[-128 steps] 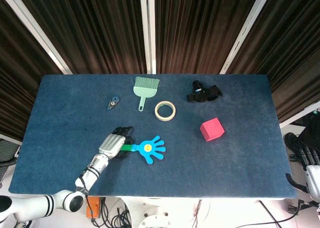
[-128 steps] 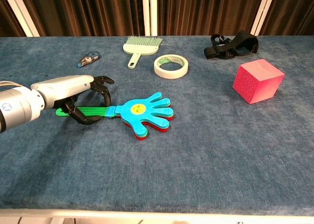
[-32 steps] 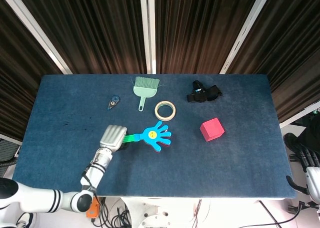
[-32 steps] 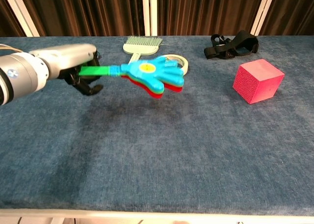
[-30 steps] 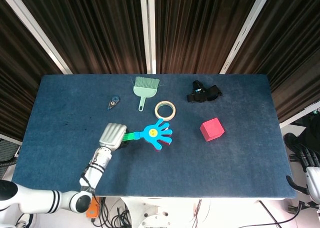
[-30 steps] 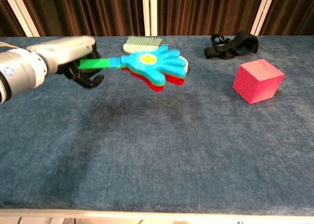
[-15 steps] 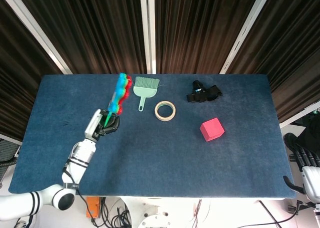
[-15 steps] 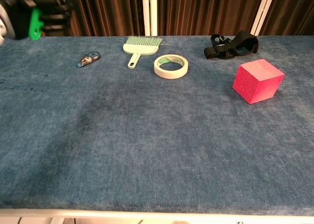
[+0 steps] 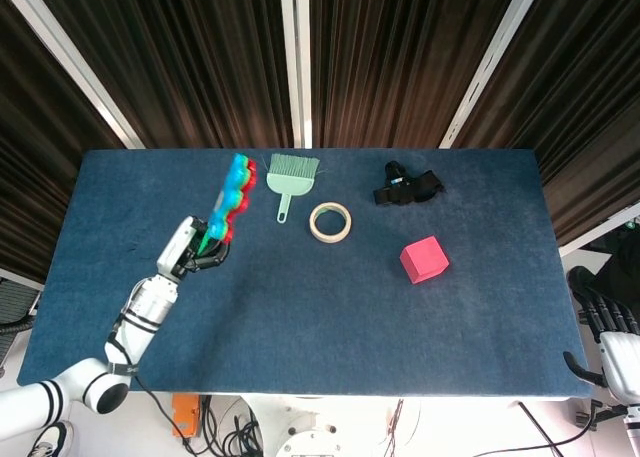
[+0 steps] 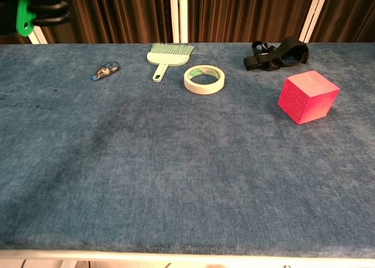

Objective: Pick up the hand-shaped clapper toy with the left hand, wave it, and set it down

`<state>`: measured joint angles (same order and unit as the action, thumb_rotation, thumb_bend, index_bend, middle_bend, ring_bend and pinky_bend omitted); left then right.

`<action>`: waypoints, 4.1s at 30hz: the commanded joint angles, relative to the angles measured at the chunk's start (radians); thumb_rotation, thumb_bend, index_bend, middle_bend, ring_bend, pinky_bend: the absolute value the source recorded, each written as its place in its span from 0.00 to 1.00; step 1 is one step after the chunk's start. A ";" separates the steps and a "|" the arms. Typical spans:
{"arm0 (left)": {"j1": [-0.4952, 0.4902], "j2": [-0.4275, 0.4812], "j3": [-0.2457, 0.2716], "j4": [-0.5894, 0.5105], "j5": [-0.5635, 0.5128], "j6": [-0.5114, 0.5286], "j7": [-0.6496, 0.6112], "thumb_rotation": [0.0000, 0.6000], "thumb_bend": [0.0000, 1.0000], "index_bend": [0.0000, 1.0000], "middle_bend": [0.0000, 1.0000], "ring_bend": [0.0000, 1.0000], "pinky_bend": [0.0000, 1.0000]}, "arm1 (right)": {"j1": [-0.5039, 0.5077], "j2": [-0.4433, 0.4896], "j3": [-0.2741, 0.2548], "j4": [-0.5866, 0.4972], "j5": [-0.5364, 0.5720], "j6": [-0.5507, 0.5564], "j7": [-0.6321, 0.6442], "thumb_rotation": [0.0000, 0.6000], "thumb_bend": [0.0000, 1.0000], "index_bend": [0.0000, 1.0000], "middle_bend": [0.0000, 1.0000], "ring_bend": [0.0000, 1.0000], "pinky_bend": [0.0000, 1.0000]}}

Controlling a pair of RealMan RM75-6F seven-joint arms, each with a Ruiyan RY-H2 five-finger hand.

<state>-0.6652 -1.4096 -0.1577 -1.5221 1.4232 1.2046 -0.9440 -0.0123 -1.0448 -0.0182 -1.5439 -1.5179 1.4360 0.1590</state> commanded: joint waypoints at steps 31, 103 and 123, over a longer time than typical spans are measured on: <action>0.058 0.092 -0.089 -0.088 0.055 -0.091 0.058 1.00 0.64 1.00 1.00 1.00 1.00 | 0.002 -0.012 -0.002 0.015 0.001 -0.005 0.007 1.00 0.21 0.00 0.00 0.00 0.00; 0.028 -0.105 0.062 0.029 0.088 -0.246 1.269 1.00 0.64 1.00 1.00 1.00 1.00 | 0.000 -0.022 0.001 0.062 0.026 -0.024 0.054 1.00 0.21 0.00 0.00 0.00 0.00; -0.032 -0.240 0.013 0.070 -0.035 -0.246 1.250 0.49 0.18 0.20 0.33 0.24 0.23 | -0.001 -0.017 0.004 0.069 0.028 -0.023 0.075 1.00 0.22 0.00 0.00 0.00 0.00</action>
<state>-0.6907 -1.6561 -0.1412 -1.4502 1.3994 0.9472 0.2797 -0.0125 -1.0626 -0.0147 -1.4752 -1.4889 1.4120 0.2332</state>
